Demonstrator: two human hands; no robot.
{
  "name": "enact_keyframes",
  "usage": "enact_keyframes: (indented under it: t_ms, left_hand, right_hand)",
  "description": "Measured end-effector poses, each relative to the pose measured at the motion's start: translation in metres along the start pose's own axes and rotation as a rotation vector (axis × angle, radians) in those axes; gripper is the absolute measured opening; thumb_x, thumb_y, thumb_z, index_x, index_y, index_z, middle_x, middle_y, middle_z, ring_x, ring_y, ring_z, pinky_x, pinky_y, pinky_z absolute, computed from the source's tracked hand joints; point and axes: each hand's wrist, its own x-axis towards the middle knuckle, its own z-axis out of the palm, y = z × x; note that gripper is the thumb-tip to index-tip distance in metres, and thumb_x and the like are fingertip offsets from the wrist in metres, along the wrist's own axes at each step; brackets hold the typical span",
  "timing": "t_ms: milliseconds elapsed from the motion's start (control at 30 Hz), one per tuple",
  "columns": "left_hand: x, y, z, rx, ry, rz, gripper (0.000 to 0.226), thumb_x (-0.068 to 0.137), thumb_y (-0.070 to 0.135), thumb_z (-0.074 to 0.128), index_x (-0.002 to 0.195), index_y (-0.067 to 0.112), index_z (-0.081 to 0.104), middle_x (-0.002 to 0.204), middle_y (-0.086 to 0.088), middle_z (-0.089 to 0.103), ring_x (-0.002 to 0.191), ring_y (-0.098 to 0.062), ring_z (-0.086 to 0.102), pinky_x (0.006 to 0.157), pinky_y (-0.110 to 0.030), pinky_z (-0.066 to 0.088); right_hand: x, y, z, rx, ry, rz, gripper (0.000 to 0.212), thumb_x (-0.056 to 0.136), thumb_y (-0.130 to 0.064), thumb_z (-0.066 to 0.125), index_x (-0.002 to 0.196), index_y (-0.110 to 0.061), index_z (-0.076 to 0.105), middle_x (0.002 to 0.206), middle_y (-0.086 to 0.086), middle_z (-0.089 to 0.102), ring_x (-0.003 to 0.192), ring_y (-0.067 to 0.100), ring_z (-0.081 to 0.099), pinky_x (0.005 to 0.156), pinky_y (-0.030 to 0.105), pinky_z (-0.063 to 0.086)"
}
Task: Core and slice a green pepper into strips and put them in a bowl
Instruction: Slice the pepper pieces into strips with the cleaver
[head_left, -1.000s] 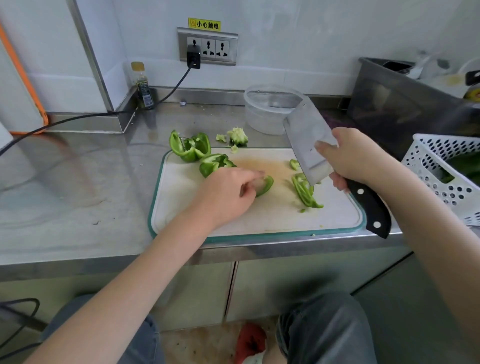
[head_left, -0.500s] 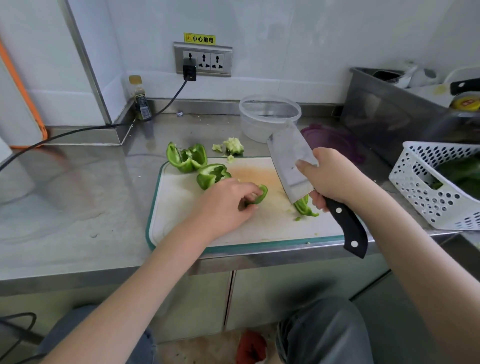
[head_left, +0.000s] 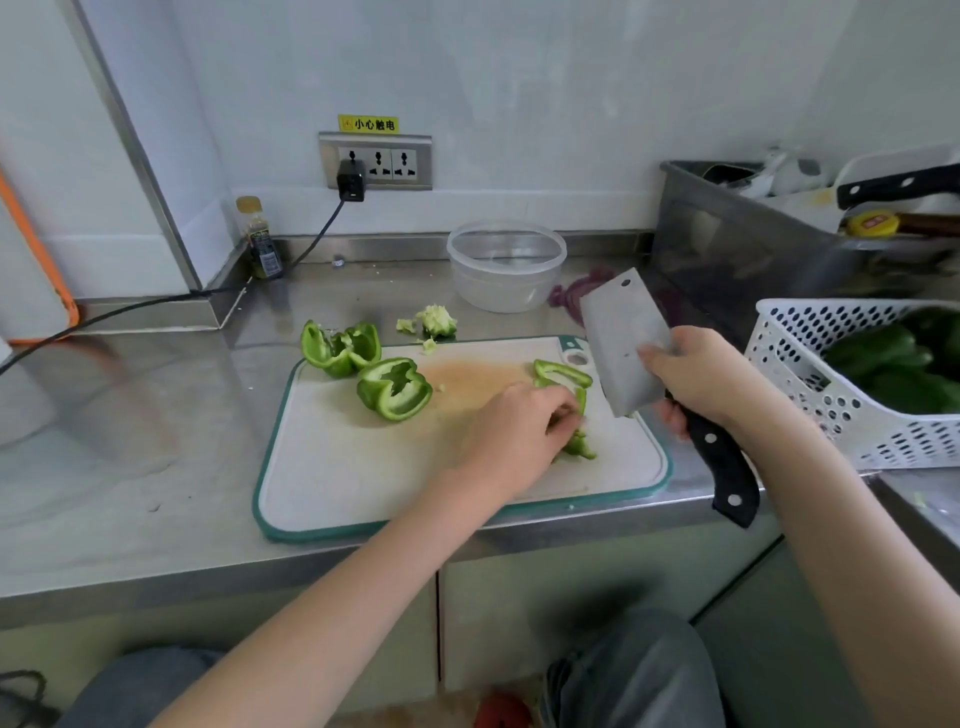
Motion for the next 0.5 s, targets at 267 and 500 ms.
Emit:
enact_keyframes:
  t_ms: [267, 500]
  left_hand:
    - [-0.029, -0.066, -0.067, 0.557, 0.234, -0.224, 0.037, 0.090, 0.034, 0.055, 0.118, 0.011, 0.062, 0.121, -0.005, 0.062, 0.114, -0.026, 0.046, 0.094, -0.037, 0.041]
    - [-0.033, -0.079, -0.085, 0.223, 0.206, -0.353, 0.051, 0.082, 0.047, 0.063, 0.125, 0.019, 0.055, 0.111, -0.001, 0.063, 0.102, -0.020, 0.056, 0.089, -0.037, 0.047]
  right_hand:
    - [-0.006, 0.002, 0.030, 0.049, -0.171, -0.034, 0.039, 0.100, -0.025, 0.040, 0.133, -0.004, 0.039, 0.048, 0.013, 0.051, 0.027, 0.015, 0.043, 0.031, 0.019, 0.036]
    - [-0.004, -0.014, 0.047, 0.037, -0.249, -0.082, 0.054, 0.101, -0.027, 0.038, 0.148, -0.012, 0.018, 0.049, 0.013, 0.053, 0.031, 0.018, 0.045, 0.033, 0.020, 0.039]
